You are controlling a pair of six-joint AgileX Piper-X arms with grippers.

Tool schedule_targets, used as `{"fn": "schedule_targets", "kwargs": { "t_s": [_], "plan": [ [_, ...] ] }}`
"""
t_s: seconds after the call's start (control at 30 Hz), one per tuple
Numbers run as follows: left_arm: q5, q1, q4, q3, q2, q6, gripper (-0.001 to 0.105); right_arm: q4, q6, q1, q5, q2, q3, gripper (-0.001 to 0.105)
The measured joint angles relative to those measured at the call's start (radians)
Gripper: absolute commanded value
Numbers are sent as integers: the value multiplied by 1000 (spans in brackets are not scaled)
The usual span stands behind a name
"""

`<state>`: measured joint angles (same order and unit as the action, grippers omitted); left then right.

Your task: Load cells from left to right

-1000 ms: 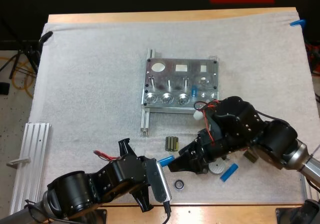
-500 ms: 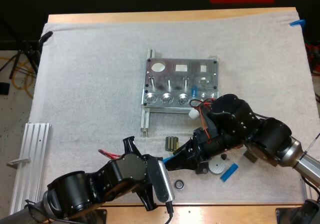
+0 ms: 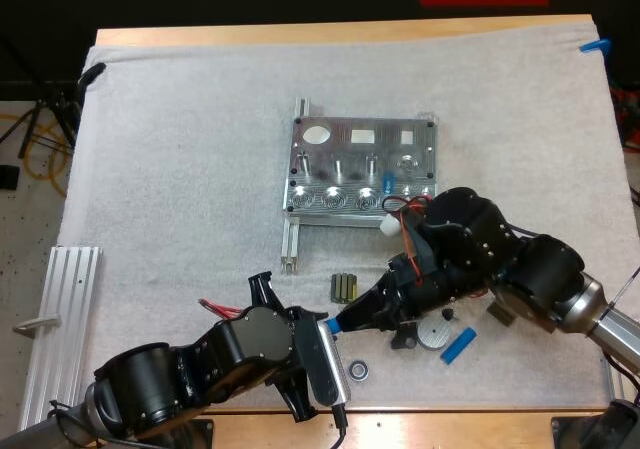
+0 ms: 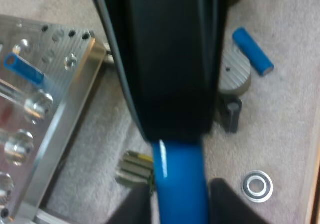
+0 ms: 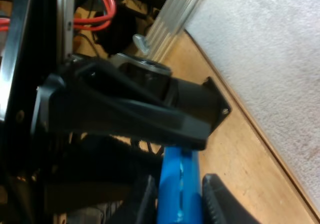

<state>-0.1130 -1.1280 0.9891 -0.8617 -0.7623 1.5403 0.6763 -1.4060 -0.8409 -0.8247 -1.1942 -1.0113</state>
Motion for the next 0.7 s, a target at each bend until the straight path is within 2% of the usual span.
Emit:
{"fn": "schedule_targets", "kwargs": {
  "t_s": [0.03, 0.07, 0.13, 0.3, 0.47, 0.53, 0.7],
  "plan": [
    [0, 0, -5, 0, 0, 0, 72, 0, 0, 0, 3, 0, 0, 0],
    [-7, 0, -8, 0, 0, 0, 82, -4, 0, 0, 11, 0, 0, 0],
    [-34, 0, -7, 0, 4, 4, 92, -5, 0, 0, 57, 0, -3, 0],
    [-73, 0, 1, 0, 50, 62, 93, 40, -36, 0, 260, -3, -67, 0],
    [-78, 0, 19, -3, 110, 189, 93, 169, -79, 51, 442, -23, -181, 0],
    [-87, 0, 29, -2, 122, 228, 93, 220, -102, 88, 489, -43, -217, 0],
    [-176, 0, 48, -2, 132, 339, 93, 321, -184, 175, 589, -129, -313, 0]
  ]
}}
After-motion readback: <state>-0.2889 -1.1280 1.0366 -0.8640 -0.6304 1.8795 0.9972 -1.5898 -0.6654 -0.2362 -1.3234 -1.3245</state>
